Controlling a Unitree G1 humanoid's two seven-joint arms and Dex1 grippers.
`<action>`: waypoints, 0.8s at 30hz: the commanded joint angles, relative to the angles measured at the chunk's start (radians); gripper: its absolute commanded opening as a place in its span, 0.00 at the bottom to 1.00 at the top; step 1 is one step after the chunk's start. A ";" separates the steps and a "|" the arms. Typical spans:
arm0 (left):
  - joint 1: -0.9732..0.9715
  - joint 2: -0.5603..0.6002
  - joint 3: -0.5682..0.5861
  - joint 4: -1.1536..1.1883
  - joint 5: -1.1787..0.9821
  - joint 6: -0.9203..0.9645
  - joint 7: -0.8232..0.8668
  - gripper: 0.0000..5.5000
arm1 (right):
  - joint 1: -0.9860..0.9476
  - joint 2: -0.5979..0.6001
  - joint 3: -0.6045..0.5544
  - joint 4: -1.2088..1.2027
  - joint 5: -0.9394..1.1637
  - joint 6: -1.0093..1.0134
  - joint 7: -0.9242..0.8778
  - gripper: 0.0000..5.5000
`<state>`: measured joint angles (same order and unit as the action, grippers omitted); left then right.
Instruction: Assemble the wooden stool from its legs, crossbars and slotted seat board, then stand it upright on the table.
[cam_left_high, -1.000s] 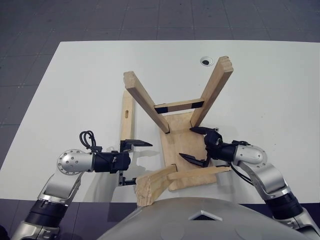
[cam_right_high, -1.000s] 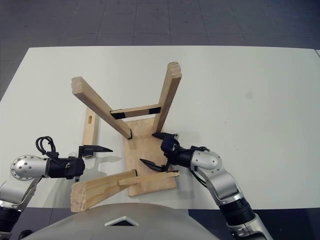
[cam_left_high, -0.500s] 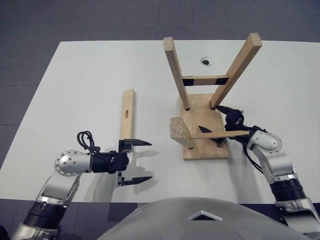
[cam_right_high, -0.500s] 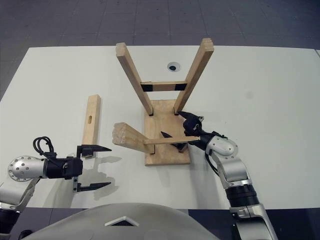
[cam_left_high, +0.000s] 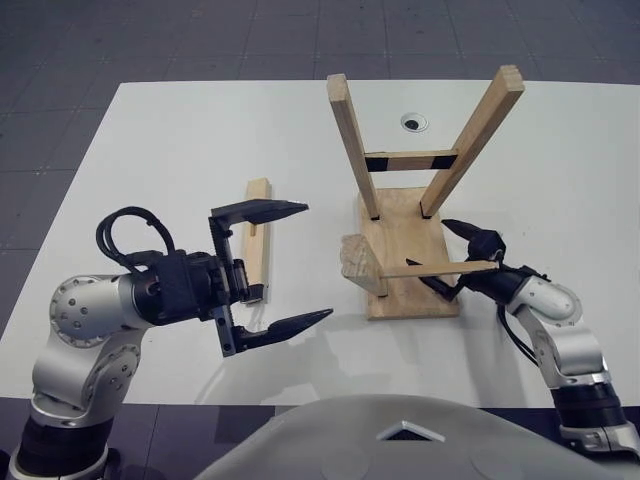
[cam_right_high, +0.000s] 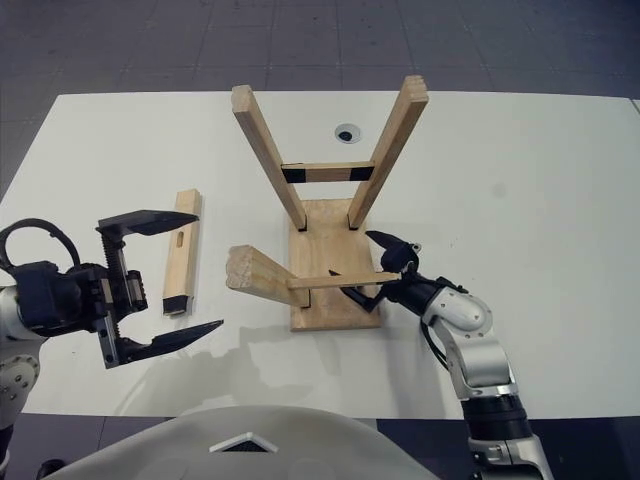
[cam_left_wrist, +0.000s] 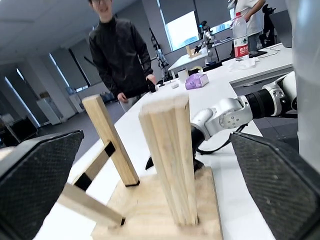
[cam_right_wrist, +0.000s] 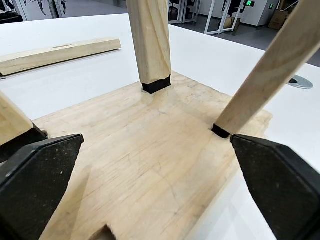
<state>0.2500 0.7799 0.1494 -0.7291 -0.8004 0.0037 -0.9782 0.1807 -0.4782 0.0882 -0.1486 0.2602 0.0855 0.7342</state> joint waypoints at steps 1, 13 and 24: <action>-0.080 0.009 0.036 -0.083 -0.084 0.057 0.067 1.00 | 0.021 -0.013 -0.022 -0.046 0.011 0.028 -0.005 1.00; -0.400 -0.104 -0.159 -0.194 -0.156 0.224 0.331 1.00 | 0.071 0.037 0.052 -0.158 -0.064 0.189 -0.155 1.00; -0.463 -0.373 -0.409 -0.037 -0.066 0.228 0.336 1.00 | 0.112 0.033 0.153 -0.221 -0.124 0.336 -0.232 1.00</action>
<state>-0.2180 0.4235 -0.2434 -0.8005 -0.8911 0.2337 -0.6258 0.2547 -0.4374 0.2007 -0.3866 0.1693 0.3625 0.5057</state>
